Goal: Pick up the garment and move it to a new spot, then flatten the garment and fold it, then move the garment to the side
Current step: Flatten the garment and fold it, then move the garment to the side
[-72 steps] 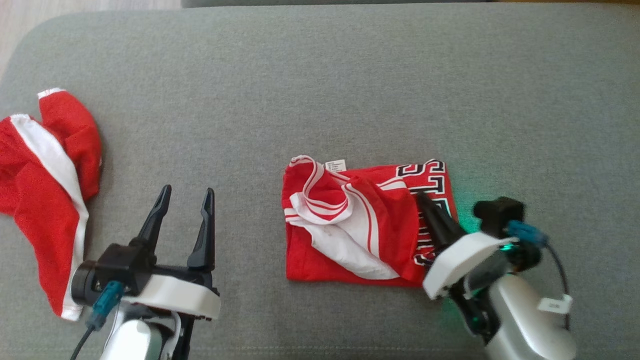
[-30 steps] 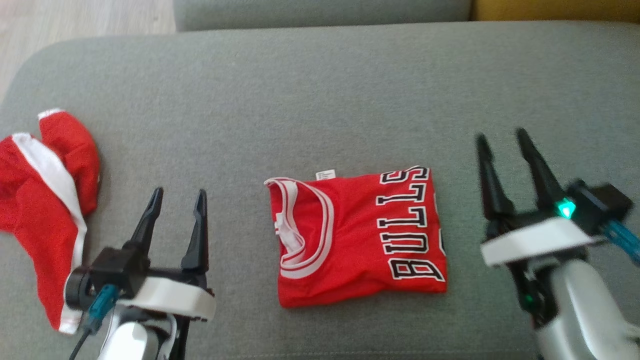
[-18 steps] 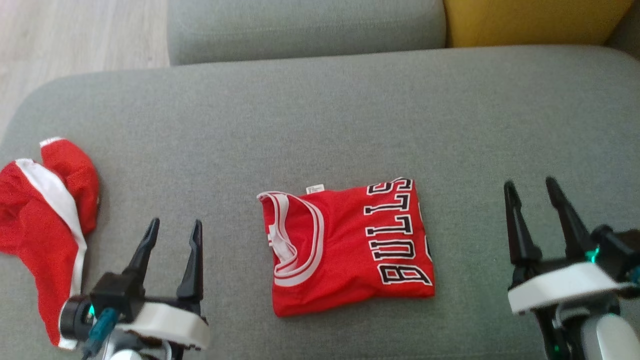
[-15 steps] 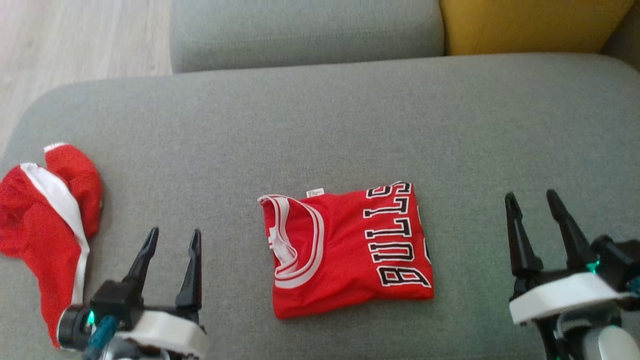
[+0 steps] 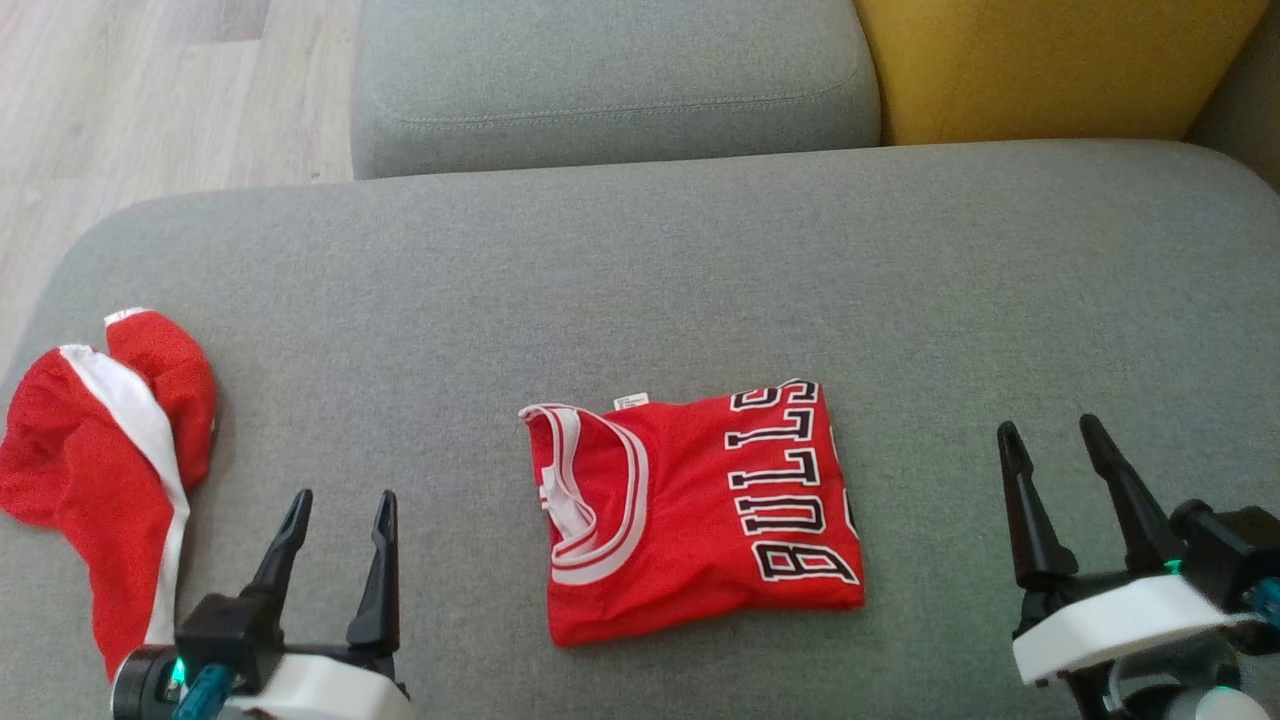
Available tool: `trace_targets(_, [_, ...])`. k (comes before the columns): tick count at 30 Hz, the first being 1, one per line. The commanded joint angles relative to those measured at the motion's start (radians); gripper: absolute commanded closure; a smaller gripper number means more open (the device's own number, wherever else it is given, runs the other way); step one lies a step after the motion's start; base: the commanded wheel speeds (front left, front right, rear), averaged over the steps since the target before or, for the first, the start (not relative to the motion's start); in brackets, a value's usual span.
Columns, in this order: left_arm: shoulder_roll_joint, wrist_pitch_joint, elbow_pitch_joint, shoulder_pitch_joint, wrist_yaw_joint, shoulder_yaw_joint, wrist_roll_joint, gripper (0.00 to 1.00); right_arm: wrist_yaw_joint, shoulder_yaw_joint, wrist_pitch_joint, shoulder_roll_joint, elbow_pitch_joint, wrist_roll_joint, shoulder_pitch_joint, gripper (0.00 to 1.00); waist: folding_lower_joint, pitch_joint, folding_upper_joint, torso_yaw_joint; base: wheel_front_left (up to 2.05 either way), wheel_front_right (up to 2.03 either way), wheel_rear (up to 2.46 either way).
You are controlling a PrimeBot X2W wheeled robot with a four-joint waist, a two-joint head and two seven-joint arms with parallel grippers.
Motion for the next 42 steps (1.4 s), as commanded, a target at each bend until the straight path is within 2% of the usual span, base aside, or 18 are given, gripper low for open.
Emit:
trace_targets(1, [0.017, -0.006, -0.032, -0.036, 0.007, 0.042, -0.005, 0.00, 0.007, 0.022, 0.002, -0.002, -0.042, -0.008, -0.025, 0.00, 0.0000, -0.001, 0.0000, 0.000, 0.00, 0.00, 0.00])
trace_targets(29, [0.021, -0.008, -0.038, -0.043, 0.028, 0.027, -0.013, 0.00, 0.007, 0.010, 0.029, -0.003, -0.040, -0.037, -0.017, 0.00, 0.0000, 0.001, 0.0000, 0.013, 0.00, 0.00, 0.00])
trace_targets(37, [0.019, -0.011, -0.043, -0.073, 0.025, 0.018, -0.012, 0.00, 0.007, -0.001, 0.025, -0.008, -0.004, -0.045, -0.020, 0.00, 0.0000, 0.018, 0.0000, 0.058, 0.00, 0.00, 0.00])
trace_targets(42, [0.009, -0.019, -0.050, -0.127, 0.013, 0.007, -0.010, 0.00, 0.007, 0.019, -0.002, -0.023, 0.105, -0.037, -0.073, 0.00, 0.0000, 0.079, 0.0000, 0.117, 0.00, 0.00, 0.00])
